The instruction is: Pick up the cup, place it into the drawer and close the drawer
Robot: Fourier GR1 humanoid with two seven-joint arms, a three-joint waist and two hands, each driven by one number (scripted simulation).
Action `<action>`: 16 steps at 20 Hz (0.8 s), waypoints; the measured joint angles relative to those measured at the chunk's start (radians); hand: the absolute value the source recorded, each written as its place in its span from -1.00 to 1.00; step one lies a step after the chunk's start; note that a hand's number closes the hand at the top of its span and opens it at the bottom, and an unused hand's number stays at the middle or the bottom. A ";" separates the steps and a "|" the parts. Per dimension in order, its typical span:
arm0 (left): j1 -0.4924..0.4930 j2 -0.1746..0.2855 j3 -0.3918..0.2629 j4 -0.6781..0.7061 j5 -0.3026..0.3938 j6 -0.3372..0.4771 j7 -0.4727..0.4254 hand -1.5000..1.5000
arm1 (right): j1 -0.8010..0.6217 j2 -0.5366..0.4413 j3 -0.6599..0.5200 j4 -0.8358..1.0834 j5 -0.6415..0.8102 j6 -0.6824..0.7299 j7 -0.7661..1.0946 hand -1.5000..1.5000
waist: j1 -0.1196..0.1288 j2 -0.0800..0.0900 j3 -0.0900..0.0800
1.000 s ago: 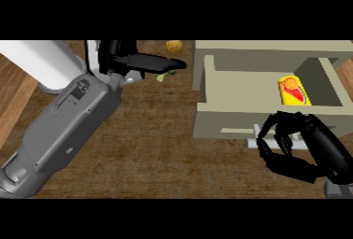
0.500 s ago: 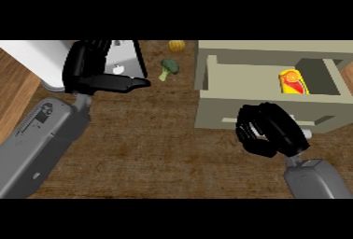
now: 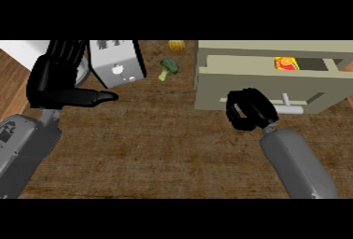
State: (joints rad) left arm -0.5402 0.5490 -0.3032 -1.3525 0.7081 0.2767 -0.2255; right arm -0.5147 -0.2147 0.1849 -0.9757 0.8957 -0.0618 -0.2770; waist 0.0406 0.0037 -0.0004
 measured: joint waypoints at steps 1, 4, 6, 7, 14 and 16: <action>0.010 0.007 0.007 -0.010 0.000 -0.010 -0.002 -1.00 | -0.041 0.006 -0.016 0.062 0.001 -0.013 -0.012 1.00 | 0.003 0.001 0.000; 0.056 0.024 0.026 -0.030 -0.002 -0.039 -0.014 -1.00 | -0.147 0.013 -0.061 0.225 -0.006 -0.039 -0.062 1.00 | 0.009 0.002 -0.001; 0.074 0.026 0.037 -0.029 0.001 -0.064 -0.021 -1.00 | -0.212 0.009 -0.090 0.326 -0.012 -0.047 -0.095 1.00 | 0.014 0.006 -0.001; 0.088 0.028 0.042 -0.021 0.000 -0.081 -0.034 -1.00 | -0.243 0.007 -0.103 0.370 -0.015 -0.044 -0.103 1.00 | 0.015 0.007 -0.001; 0.121 0.023 0.053 -0.036 -0.002 -0.120 -0.045 -1.00 | -0.347 -0.005 -0.166 0.577 -0.046 -0.028 -0.188 1.00 | 0.032 0.005 -0.002; 0.114 0.024 0.059 -0.028 0.005 -0.139 -0.039 -1.00 | -0.362 -0.012 -0.173 0.604 -0.052 -0.006 -0.211 1.00 | 0.034 0.005 -0.004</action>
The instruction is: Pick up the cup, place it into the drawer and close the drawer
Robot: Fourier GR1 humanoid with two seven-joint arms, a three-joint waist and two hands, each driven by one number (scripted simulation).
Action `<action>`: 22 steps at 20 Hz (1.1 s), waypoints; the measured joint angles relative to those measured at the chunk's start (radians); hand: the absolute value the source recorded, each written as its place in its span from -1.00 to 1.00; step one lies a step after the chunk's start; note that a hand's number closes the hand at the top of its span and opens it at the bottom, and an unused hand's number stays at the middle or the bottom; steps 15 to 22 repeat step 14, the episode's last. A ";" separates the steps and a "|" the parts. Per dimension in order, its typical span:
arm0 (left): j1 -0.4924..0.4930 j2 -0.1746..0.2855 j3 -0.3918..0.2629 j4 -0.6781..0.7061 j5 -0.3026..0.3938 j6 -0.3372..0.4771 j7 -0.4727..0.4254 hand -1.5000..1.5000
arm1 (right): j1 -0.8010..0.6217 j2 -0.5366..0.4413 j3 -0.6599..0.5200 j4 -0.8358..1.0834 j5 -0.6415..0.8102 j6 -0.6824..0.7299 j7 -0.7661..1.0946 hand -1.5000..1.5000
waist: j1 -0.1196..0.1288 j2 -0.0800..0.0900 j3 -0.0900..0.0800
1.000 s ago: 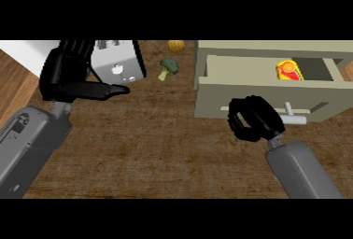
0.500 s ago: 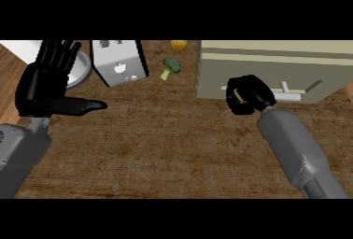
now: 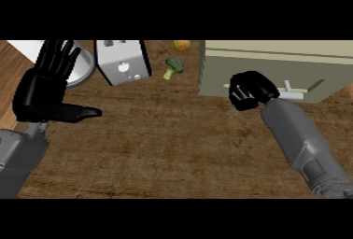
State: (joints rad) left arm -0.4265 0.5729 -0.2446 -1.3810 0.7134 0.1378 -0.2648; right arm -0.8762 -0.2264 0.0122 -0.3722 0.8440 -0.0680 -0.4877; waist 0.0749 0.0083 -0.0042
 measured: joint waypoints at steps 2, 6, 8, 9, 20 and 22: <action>0.003 -0.004 -0.003 0.000 0.000 -0.015 -0.004 -1.00 | -0.006 -0.008 -0.009 0.017 -0.010 0.020 -0.029 1.00 | 0.005 0.000 0.000; 0.004 -0.019 -0.012 0.001 -0.002 -0.027 -0.008 -1.00 | -0.016 -0.021 -0.026 0.041 -0.028 0.055 -0.071 1.00 | 0.013 0.002 0.000; 0.008 -0.024 -0.016 0.000 -0.006 -0.036 -0.016 -1.00 | -0.015 -0.024 -0.039 0.046 -0.042 0.060 -0.091 1.00 | 0.018 0.004 0.000; 0.011 -0.024 -0.016 0.004 -0.006 -0.042 -0.020 -1.00 | -0.012 -0.026 -0.045 0.046 -0.048 0.061 -0.105 1.00 | 0.020 0.006 0.000; 0.006 -0.036 -0.019 0.014 -0.006 -0.053 -0.020 -1.00 | -0.012 -0.034 -0.060 0.055 -0.064 0.072 -0.155 1.00 | 0.026 0.011 0.001; 0.006 -0.036 -0.019 0.014 -0.006 -0.053 -0.020 -1.00 | -0.012 -0.034 -0.060 0.055 -0.064 0.072 -0.155 1.00 | 0.026 0.011 0.001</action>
